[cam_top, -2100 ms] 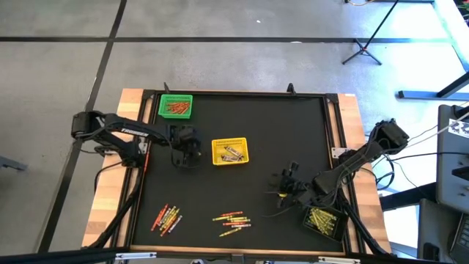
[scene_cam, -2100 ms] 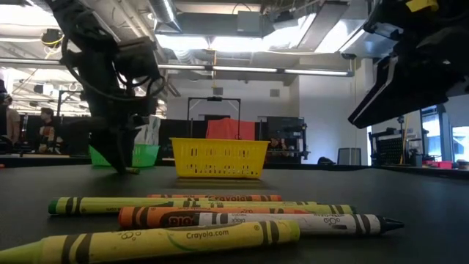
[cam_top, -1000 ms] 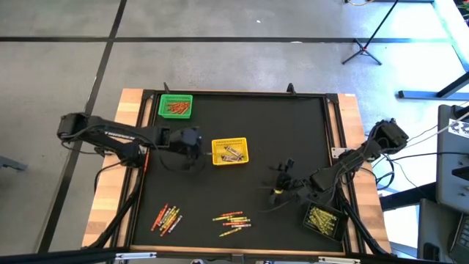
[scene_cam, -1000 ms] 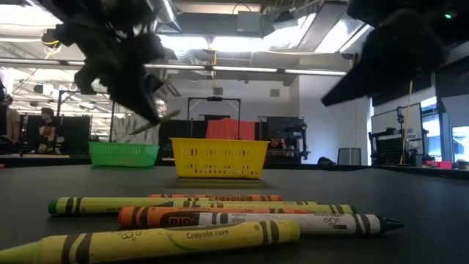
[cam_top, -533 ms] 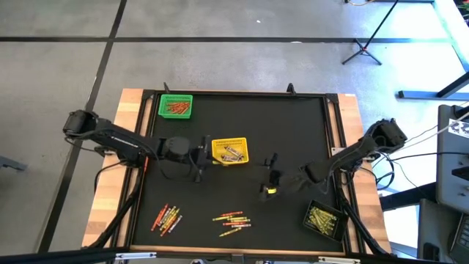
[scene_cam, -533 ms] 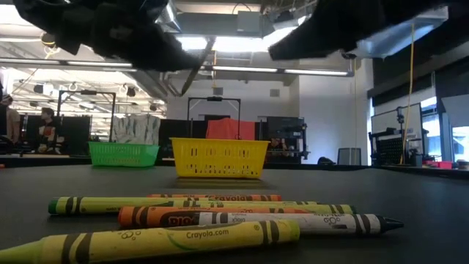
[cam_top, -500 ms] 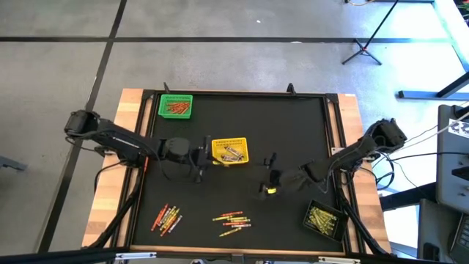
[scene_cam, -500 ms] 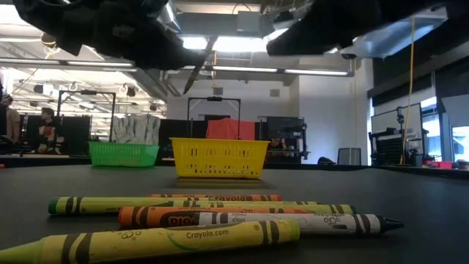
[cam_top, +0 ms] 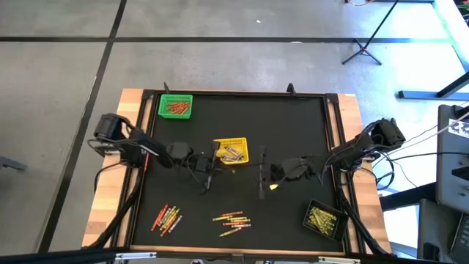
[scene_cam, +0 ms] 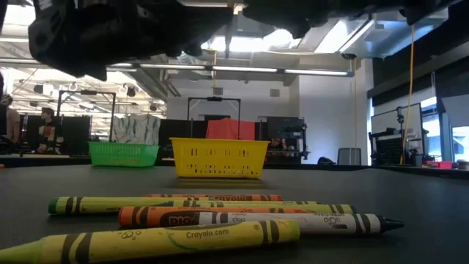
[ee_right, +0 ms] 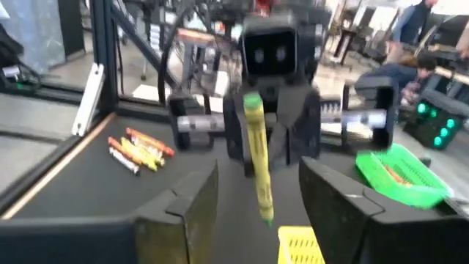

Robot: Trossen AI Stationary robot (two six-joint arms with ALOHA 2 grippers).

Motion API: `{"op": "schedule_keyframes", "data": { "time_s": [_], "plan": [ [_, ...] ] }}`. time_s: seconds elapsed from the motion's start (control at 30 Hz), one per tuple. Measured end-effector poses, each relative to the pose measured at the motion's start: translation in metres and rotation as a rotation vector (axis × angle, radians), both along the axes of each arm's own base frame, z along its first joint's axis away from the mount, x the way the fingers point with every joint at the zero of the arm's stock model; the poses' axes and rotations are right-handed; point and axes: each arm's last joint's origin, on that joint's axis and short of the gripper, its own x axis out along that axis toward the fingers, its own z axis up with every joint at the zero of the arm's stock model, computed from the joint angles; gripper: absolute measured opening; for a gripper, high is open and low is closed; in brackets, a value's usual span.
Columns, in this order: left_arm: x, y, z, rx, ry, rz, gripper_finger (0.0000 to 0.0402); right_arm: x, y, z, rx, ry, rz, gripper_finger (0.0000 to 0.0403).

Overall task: Sort crayons
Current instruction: Put the green crayon into the black bin

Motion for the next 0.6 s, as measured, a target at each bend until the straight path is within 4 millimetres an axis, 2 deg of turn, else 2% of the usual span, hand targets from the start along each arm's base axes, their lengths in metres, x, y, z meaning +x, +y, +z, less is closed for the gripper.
{"op": "schedule_keyframes", "data": {
  "time_s": [0.3, 0.47, 0.6],
  "plan": [
    [0.011, -0.001, 0.001, -0.035, -0.065, 0.011, 0.0008, 0.001, -0.002, 0.009, -0.009, -0.094, 0.010, 0.0182],
    [0.014, -0.002, 0.004, -0.041, -0.067, 0.010, 0.0008, 0.004, -0.010, 0.011, -0.002, -0.109, 0.041, 0.0181],
    [0.014, -0.002, 0.004, -0.042, -0.065, 0.010, 0.0008, 0.005, -0.012, 0.011, -0.003, -0.112, 0.041, 0.0152]
  ]
}}
